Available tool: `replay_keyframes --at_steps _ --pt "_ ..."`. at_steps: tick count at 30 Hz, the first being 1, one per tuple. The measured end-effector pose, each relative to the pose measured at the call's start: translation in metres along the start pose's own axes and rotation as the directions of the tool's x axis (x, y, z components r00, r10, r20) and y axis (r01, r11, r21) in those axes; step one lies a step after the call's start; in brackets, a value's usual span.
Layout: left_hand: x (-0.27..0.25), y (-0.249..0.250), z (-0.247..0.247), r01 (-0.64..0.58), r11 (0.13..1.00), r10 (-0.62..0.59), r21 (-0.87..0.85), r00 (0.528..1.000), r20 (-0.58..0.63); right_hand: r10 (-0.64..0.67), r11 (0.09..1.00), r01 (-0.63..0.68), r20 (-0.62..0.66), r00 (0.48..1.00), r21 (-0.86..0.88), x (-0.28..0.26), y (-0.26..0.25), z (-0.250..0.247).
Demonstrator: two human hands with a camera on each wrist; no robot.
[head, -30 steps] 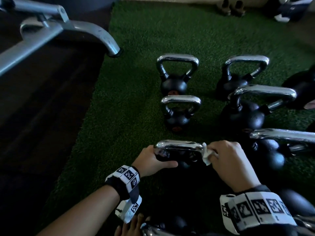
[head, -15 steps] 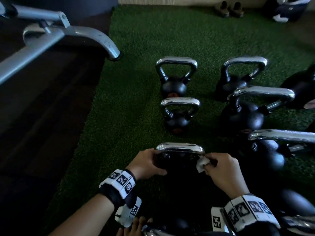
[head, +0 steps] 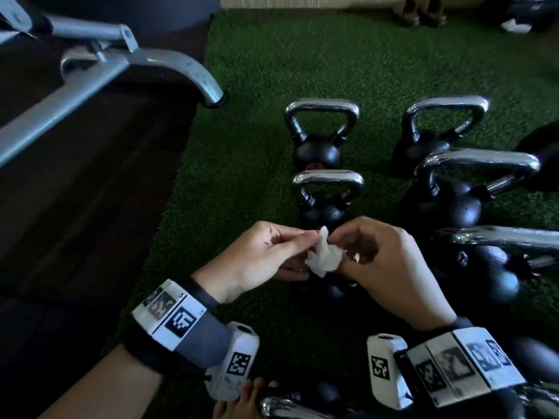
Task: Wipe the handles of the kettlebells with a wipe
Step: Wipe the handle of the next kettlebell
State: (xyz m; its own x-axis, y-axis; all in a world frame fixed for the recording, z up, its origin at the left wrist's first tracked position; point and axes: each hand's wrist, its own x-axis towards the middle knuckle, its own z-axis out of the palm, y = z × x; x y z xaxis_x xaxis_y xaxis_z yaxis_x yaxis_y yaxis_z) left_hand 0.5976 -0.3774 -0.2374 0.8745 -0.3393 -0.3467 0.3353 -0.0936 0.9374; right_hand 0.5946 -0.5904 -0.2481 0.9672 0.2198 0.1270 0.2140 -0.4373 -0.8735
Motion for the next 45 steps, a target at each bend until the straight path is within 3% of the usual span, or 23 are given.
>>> replay_keyframes --at_steps 3,8,9,11,13,15,19,22,26,31,34,36,41,45 --pt "0.003 0.0 0.003 0.02 0.993 -0.022 -0.12 1.0 -0.016 -0.034 0.999 0.033 -0.083 0.996 -0.01 0.009 -0.002 0.006" --pt "0.004 -0.004 0.006 -0.036 0.989 0.026 -0.146 0.997 -0.07 -0.076 0.997 0.078 -0.166 0.983 0.004 0.009 0.004 0.008" --pt "0.004 -0.005 0.005 -0.069 0.991 0.057 -0.112 0.993 -0.106 -0.065 0.997 0.069 -0.165 0.984 0.02 0.005 0.01 0.006" --pt "0.003 -0.008 0.0 -0.184 0.976 0.206 0.117 0.955 -0.214 -0.025 0.999 0.03 -0.184 0.983 0.025 -0.005 0.029 0.002" --pt "0.0 -0.012 -0.001 -0.27 0.866 0.402 0.421 0.876 -0.265 0.07 0.997 -0.057 -0.247 0.966 0.057 -0.016 0.057 0.0" --pt "-0.002 -0.018 0.006 -0.33 0.739 0.529 0.588 0.825 -0.202 0.225 0.974 -0.217 -0.242 0.944 0.062 -0.024 0.088 0.003" --pt "0.005 -0.031 0.019 -0.396 0.532 0.579 0.748 0.815 0.02 0.428 0.902 -0.429 -0.036 0.903 -0.044 -0.027 0.123 0.025" --pt "0.009 -0.036 0.019 -0.393 0.441 0.612 0.807 0.789 0.049 0.504 0.863 -0.503 -0.03 0.863 0.041 -0.025 0.12 0.039" --pt "0.006 -0.039 -0.001 -0.379 0.581 0.597 0.72 0.8 -0.061 0.48 0.874 -0.469 -0.076 0.874 0.126 -0.029 0.116 0.045" --pt "0.003 -0.053 -0.008 -0.425 0.524 0.65 0.738 0.759 -0.024 0.475 0.87 -0.457 -0.068 0.877 0.184 -0.033 0.117 0.045" --pt "0.007 -0.068 -0.018 -0.378 0.763 0.548 0.524 0.808 -0.216 0.476 0.872 -0.46 -0.076 0.876 0.168 -0.033 0.119 0.047" --pt "0.009 -0.075 -0.025 -0.333 0.855 0.458 0.398 0.845 -0.275 0.494 0.861 -0.478 -0.066 0.867 0.172 -0.033 0.122 0.047" --pt "0.008 -0.082 -0.023 -0.36 0.856 0.468 0.371 0.845 -0.259 0.511 0.851 -0.492 -0.072 0.857 0.181 -0.034 0.125 0.049" --pt "0.01 -0.096 -0.031 -0.319 0.921 0.377 0.224 0.875 -0.304 0.52 0.842 -0.498 -0.069 0.851 0.21 -0.034 0.129 0.05"
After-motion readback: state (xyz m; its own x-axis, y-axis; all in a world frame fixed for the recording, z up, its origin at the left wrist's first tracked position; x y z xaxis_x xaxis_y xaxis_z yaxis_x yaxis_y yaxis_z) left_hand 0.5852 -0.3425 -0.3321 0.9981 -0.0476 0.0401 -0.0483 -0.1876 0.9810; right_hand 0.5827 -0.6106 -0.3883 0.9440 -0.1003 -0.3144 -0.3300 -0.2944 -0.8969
